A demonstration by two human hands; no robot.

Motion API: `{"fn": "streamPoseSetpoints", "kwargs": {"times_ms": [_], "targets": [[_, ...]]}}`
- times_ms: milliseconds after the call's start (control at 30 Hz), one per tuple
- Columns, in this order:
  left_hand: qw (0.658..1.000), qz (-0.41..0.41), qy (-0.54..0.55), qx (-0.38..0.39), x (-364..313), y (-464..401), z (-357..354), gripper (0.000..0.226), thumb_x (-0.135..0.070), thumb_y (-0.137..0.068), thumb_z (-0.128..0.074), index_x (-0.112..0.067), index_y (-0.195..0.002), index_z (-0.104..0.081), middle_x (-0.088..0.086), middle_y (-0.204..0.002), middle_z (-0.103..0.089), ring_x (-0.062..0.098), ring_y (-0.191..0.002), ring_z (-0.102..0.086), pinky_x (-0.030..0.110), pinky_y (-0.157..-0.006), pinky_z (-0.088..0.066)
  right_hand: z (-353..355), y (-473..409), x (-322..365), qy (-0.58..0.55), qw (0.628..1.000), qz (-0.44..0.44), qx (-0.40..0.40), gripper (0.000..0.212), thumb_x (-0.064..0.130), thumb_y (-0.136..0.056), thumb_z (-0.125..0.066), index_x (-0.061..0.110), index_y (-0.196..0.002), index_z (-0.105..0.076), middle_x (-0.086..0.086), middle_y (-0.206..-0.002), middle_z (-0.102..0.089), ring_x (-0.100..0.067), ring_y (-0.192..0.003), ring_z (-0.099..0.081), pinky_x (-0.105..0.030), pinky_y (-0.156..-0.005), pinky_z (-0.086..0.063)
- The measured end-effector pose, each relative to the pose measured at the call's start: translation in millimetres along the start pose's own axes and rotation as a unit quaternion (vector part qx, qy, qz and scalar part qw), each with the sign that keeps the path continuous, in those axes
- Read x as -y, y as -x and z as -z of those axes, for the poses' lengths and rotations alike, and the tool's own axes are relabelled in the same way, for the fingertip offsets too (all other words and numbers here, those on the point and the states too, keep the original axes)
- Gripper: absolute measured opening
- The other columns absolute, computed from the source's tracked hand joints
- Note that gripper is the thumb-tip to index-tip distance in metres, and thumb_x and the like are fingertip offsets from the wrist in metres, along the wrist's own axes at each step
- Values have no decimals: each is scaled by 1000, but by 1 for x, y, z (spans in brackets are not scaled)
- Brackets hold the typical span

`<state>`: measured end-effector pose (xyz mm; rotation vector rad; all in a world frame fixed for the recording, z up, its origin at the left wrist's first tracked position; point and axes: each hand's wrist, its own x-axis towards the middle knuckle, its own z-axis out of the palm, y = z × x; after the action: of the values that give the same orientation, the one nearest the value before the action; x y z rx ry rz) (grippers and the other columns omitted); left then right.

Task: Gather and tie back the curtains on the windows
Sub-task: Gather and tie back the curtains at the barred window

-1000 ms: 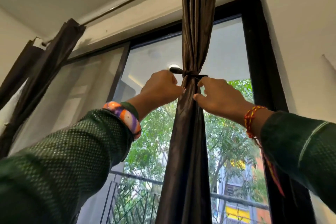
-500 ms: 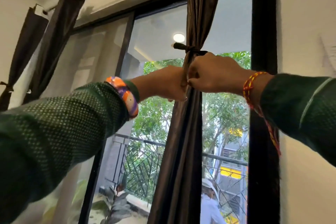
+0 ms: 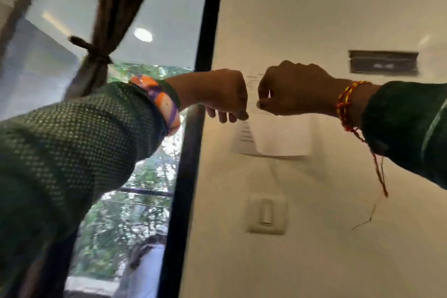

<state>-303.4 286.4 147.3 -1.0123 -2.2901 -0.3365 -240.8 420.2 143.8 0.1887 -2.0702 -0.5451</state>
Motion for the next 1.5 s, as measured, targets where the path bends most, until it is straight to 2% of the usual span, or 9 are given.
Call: {"fn": "streamPoseSetpoints", "kwargs": {"times_ms": [200,367,567,867,1000,1133,1200,1400,1500], "targets": [[993,-79,87,18,-130,-50,-64,10,-20,-87,-61,-12,-85,-66,-2,-72,-66,10,-64,-64,18,-52,-48,3,94,-117,45,993,-67,86,20,33,-87,-56,18,-96,-66,-2,-83,-57,-29,-89,-63,-42,-83,-52],[981,-137,135,33,-219,-86,-109,12,-22,-88,-60,-12,-89,-67,-3,-73,-66,7,-64,-64,17,-52,-49,11,160,-196,86,982,-117,120,24,33,-89,-55,16,-102,-66,-1,-83,-59,-26,-88,-63,-35,-76,-49],[964,-196,176,47,-295,-116,-153,12,-20,-86,-62,-11,-84,-69,-1,-74,-67,8,-62,-64,18,-50,-48,22,224,-258,152,956,-188,163,19,33,-88,-55,19,-95,-66,2,-81,-60,-24,-86,-61,-30,-70,-41],[935,-280,215,21,-360,-140,-172,13,-18,-85,-61,-7,-82,-69,-1,-65,-62,9,-55,-57,20,-50,-46,49,271,-300,244,909,-265,210,24,32,-89,-53,18,-103,-67,-6,-96,-62,-27,-82,-57,-31,-70,-38],[922,-311,231,-4,-374,-140,-179,16,-21,-84,-64,-7,-88,-70,6,-80,-68,22,-76,-65,30,-68,-52,52,291,-293,249,897,-294,218,26,32,-90,-52,19,-108,-65,-5,-98,-59,-26,-82,-55,-30,-73,-37],[902,-324,283,28,-388,-136,-191,17,-20,-85,-64,-6,-90,-71,1,-66,-63,7,-53,-56,18,-49,-45,37,320,-284,241,892,-295,245,28,33,-92,-49,20,-109,-66,-5,-104,-65,-27,-90,-62,-30,-72,-38],[896,-320,305,36,-395,-138,-196,17,-19,-84,-64,-4,-90,-70,0,-64,-61,8,-56,-57,14,-45,-43,35,331,-288,241,888,-297,256,28,32,-91,-49,18,-109,-67,-5,-103,-66,-27,-89,-64,-30,-70,-42],[895,-305,323,43,-428,-148,-201,15,-19,-84,-65,-6,-88,-70,5,-67,-62,13,-61,-58,18,-48,-47,59,361,-322,259,883,-302,247,24,30,-91,-50,18,-102,-67,-4,-97,-66,-26,-86,-63,-29,-67,-39],[891,-303,336,45,-460,-150,-202,16,-18,-85,-64,-4,-91,-70,6,-69,-61,18,-70,-60,19,-51,-49,77,386,-345,274,881,-294,248,20,30,-91,-49,15,-89,-62,-3,-93,-65,-26,-80,-62,-28,-63,-38]]}}
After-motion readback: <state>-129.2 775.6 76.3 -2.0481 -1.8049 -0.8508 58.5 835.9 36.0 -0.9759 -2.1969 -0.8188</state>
